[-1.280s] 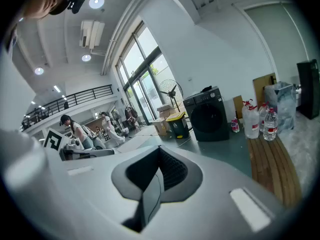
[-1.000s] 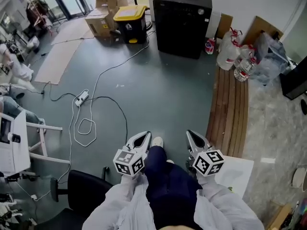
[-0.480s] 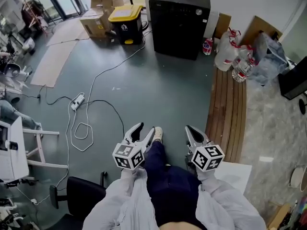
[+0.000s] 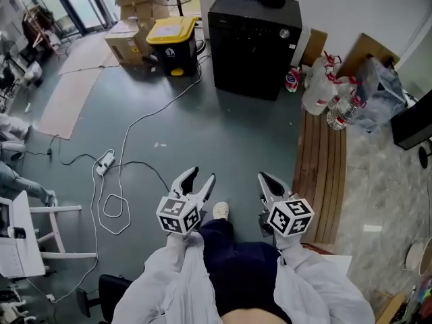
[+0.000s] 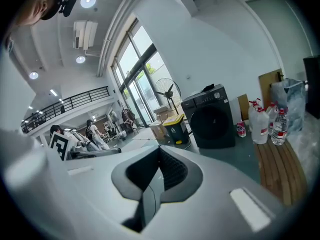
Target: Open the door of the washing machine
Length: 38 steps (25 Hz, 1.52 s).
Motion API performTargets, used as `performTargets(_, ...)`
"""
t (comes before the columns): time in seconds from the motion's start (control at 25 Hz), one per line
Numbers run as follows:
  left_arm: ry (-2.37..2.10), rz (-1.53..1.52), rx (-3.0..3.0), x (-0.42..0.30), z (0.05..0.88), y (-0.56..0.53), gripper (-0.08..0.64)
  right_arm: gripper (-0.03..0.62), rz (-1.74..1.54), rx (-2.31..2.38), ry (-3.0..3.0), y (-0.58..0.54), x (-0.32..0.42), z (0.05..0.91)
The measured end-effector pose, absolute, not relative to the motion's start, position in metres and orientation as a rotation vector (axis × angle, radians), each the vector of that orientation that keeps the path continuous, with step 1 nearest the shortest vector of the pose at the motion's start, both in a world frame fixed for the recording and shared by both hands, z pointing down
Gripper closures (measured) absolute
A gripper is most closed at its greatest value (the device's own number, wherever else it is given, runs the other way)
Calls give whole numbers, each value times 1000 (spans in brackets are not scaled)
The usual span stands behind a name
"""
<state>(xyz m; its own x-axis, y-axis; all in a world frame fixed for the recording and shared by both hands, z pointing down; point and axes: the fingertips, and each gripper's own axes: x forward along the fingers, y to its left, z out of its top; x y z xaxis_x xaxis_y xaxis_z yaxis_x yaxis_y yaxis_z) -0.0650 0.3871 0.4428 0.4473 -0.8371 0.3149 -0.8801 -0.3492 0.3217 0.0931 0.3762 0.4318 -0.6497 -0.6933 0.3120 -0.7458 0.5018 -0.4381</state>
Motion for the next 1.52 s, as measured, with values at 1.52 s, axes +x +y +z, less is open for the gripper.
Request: performTargets(1.52,-1465,115,2198,-139,466,12,336,584,850,1092,-2613,-10,9,463)
